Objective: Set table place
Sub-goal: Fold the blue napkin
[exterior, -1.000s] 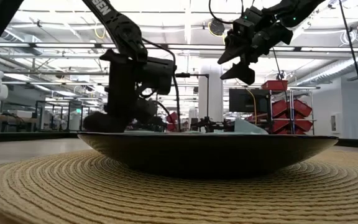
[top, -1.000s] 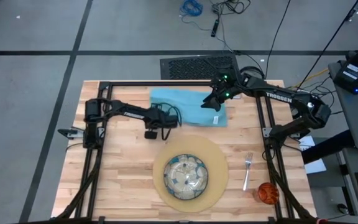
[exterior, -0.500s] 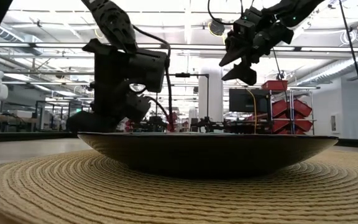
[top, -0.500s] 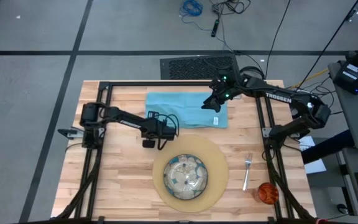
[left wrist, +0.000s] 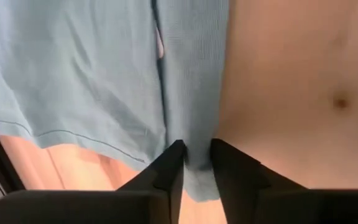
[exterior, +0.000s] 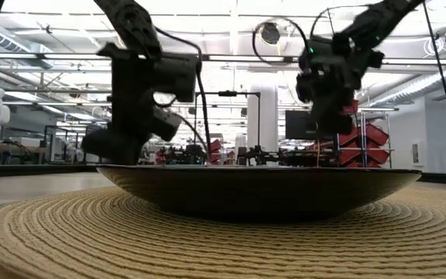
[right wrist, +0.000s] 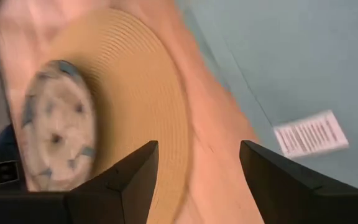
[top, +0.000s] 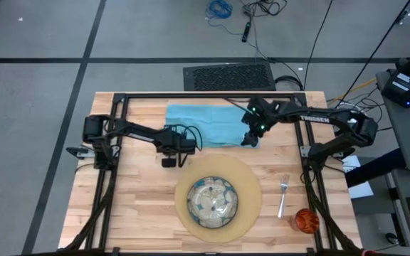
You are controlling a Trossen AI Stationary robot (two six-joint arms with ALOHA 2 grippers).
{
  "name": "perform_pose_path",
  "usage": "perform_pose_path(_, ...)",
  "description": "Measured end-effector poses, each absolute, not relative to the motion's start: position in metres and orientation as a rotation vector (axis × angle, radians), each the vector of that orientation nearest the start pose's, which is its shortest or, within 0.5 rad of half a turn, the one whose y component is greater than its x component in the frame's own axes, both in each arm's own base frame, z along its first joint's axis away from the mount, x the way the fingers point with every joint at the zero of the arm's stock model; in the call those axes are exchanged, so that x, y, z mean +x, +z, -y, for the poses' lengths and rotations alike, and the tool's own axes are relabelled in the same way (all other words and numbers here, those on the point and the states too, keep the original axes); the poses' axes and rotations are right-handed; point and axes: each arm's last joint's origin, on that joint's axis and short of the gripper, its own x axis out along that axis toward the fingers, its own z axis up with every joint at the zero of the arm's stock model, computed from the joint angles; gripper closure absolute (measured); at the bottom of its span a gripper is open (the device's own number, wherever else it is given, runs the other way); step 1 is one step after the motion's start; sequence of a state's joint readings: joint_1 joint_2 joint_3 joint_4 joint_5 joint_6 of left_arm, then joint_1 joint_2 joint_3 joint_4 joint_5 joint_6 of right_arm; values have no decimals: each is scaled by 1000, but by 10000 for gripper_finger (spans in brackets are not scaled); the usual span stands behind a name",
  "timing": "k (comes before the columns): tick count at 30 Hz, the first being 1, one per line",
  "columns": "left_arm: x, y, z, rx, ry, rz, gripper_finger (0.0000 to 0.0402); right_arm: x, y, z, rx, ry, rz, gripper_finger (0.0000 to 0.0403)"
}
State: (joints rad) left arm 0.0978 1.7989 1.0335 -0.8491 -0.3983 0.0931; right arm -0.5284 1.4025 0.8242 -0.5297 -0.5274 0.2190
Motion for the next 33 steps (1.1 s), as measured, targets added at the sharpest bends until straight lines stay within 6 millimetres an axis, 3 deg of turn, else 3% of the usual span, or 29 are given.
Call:
perform_pose_path(8, 290, 145, -39, 297, 307, -1586, 292, 221, 164, 112, 805, -153, -909, 186)
perform_pose_path(17, 292, 139, -50, 251, 341, -1506, 287, 218, 128, 112, 843, -240, -1057, 214)
perform_pose_path(26, 275, 122, -53, 210, 331, -1548, 288, 219, 124, 100, 864, -216, -1130, 267)
perform_pose_path(33, 274, 120, -51, 215, 325, -1557, 288, 216, 122, 90, 872, -210, -1213, 284)
